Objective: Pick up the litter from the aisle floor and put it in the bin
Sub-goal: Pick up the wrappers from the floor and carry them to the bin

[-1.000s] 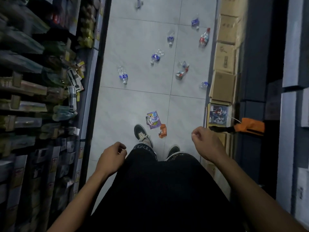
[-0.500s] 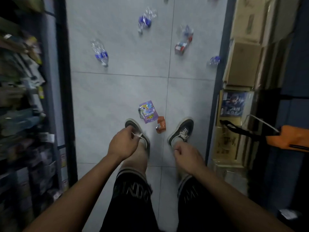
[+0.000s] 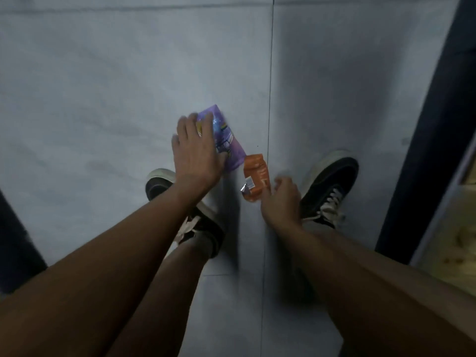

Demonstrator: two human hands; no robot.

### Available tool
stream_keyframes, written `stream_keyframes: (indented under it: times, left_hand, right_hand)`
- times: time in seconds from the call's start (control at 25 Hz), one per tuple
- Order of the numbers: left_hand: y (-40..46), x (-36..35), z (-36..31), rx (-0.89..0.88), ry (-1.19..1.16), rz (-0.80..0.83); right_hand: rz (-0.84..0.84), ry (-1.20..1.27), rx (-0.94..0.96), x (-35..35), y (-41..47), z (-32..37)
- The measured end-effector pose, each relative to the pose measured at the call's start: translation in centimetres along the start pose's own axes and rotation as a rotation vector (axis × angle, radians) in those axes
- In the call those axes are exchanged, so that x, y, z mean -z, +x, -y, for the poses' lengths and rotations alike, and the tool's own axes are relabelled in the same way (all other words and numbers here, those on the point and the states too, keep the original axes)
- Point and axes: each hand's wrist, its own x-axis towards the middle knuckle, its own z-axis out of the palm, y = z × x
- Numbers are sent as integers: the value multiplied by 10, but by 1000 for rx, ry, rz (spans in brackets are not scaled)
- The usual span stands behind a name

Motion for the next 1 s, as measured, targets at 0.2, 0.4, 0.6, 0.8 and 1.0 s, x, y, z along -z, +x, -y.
stream_keyframes:
  times: [0.2, 0.4, 0.6, 0.8, 1.0]
  left_hand:
    - [46, -47, 13, -38, 85, -84]
    - [25, -42, 20, -11, -27, 5]
    - [-56, 29, 6, -22, -142, 82]
    - [-165, 183, -32, -8, -194, 26]
    - [-284, 356, -68, 65, -257, -49]
  right_hand:
    - [-197, -164, -21, -56, 61, -7]
    - [-139, -97, 29, -44, 35, -13]
    - [-99, -98, 92, 38, -49, -6]
    - [-121, -115, 264, 152, -175, 26]
    - [-141, -140, 484, 276, -324, 61]
